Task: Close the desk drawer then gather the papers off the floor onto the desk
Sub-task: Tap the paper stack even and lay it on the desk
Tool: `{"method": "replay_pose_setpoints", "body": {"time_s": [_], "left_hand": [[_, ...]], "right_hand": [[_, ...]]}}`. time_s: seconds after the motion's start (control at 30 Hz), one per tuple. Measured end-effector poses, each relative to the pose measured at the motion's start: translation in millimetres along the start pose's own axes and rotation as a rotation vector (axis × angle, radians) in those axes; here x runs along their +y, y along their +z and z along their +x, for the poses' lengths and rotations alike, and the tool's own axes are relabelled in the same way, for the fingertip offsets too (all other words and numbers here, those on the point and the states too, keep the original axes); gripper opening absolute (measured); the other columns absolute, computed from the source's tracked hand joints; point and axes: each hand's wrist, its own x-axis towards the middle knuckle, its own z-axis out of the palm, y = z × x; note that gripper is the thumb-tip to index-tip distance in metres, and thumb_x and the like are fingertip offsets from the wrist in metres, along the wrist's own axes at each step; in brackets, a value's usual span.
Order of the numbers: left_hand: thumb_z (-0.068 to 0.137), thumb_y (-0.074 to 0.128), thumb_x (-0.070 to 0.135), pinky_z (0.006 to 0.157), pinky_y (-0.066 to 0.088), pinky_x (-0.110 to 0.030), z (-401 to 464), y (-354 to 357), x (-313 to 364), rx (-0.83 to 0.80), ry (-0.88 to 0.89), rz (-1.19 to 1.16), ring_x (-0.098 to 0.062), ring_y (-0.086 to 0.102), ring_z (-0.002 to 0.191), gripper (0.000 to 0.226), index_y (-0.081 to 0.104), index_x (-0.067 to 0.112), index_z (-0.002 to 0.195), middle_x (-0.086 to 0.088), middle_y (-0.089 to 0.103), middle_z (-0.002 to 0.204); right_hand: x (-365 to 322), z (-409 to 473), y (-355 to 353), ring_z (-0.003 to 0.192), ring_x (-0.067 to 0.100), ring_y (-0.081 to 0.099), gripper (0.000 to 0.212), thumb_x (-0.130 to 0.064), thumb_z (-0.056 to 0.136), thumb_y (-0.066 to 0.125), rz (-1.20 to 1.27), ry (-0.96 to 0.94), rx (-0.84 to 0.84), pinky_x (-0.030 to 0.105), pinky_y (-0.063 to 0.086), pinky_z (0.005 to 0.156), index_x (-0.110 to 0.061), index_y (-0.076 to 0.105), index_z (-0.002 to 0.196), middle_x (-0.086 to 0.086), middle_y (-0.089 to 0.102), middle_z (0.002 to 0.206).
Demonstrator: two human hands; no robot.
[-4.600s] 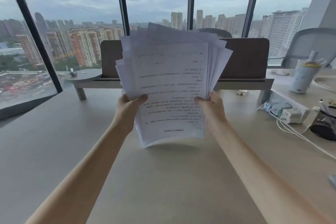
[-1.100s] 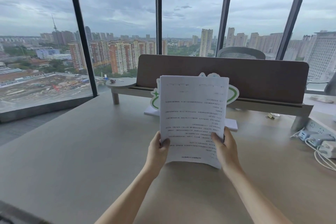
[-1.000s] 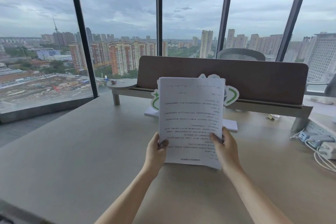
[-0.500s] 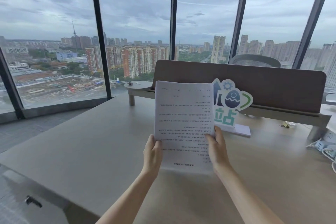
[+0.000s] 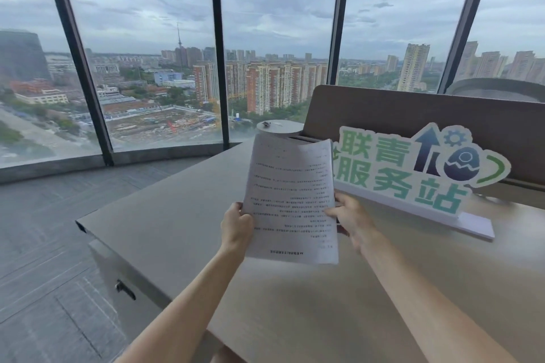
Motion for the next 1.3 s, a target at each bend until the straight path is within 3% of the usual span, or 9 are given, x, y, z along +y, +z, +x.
{"method": "replay_pose_setpoints", "body": {"time_s": [0.17,0.33,0.43,0.53,0.67,0.87,0.97,1.07,1.3], "left_hand": [[0.076,0.037,0.001,0.072,0.061,-0.045,50,-27,-12,0.023,-0.042,0.052,-0.034,0.069,0.086,0.034,0.063,0.009,0.098,-0.015,0.071,0.098],[0.082,0.038,-0.006,0.066,0.059,-0.042,99,-46,-21,0.039,-0.083,0.071,-0.033,0.067,0.079,0.028,0.061,0.005,0.096,-0.013,0.067,0.086],[0.079,0.039,-0.005,0.071,0.059,-0.044,134,-53,-29,0.048,-0.094,0.094,-0.034,0.069,0.083,0.031,0.064,0.003,0.097,-0.017,0.069,0.091],[0.077,0.042,-0.003,0.065,0.051,-0.034,168,-57,-38,0.035,-0.106,0.158,-0.027,0.064,0.075,0.03,0.069,0.0,0.091,-0.013,0.066,0.081],[0.066,0.042,0.004,0.066,0.053,-0.037,213,-60,-52,0.03,-0.108,0.256,-0.025,0.064,0.075,0.033,0.07,-0.002,0.082,-0.012,0.065,0.077],[0.078,0.043,0.0,0.08,0.055,-0.041,260,-56,-46,0.053,-0.073,0.402,-0.031,0.065,0.086,0.024,0.065,0.002,0.085,-0.015,0.068,0.089],[0.087,0.044,0.005,0.09,0.055,-0.045,279,-56,-42,0.041,-0.031,0.454,-0.033,0.063,0.098,0.026,0.063,0.008,0.104,-0.015,0.065,0.102],[0.089,0.043,0.007,0.091,0.053,-0.042,296,-56,-42,0.016,0.006,0.484,-0.034,0.062,0.103,0.034,0.063,0.005,0.116,-0.013,0.064,0.108],[0.076,0.039,-0.003,0.066,0.036,-0.031,313,-52,-44,-0.025,0.036,0.626,-0.027,0.05,0.076,0.022,0.059,0.003,0.075,-0.014,0.056,0.077]], "right_hand": [[5,45,40,0.091,0.026,0.073,0.031,0.007,0.09,0.055,-0.023,0.063,-0.047,0.034,0.06,0.069,0.0,0.063,0.119,0.015,0.073,0.112],[17,92,78,0.102,0.031,0.068,0.079,0.007,0.084,0.07,-0.126,0.05,0.007,0.043,0.058,0.086,-0.015,0.033,0.149,0.017,0.064,0.115],[22,119,98,0.098,0.028,0.068,0.068,0.002,0.083,0.073,-0.177,0.017,-0.022,0.046,0.059,0.088,-0.016,0.043,0.141,0.01,0.065,0.104],[22,142,114,0.094,0.024,0.064,0.057,-0.004,0.081,0.077,-0.259,-0.018,-0.039,0.034,0.053,0.082,-0.011,0.053,0.132,0.007,0.064,0.101],[24,176,126,0.093,0.021,0.061,0.05,-0.01,0.078,0.082,-0.301,-0.035,-0.047,0.028,0.044,0.08,-0.009,0.059,0.123,0.007,0.064,0.103],[31,223,140,0.107,0.027,0.068,0.028,-0.017,0.081,0.072,-0.264,0.014,-0.03,0.041,0.055,0.093,-0.015,0.068,0.109,0.007,0.071,0.11],[26,240,145,0.09,0.033,0.074,0.02,-0.004,0.086,0.061,-0.175,0.067,-0.122,0.037,0.061,0.06,-0.011,0.065,0.105,0.015,0.071,0.109],[24,252,148,0.068,0.027,0.071,0.023,0.001,0.089,0.058,-0.214,0.05,-0.163,0.029,0.055,0.047,-0.005,0.062,0.111,0.021,0.068,0.113],[22,266,156,0.055,0.021,0.065,0.027,0.001,0.093,0.049,-0.316,0.002,-0.143,0.028,0.055,0.04,-0.004,0.061,0.116,0.018,0.062,0.103]]}}
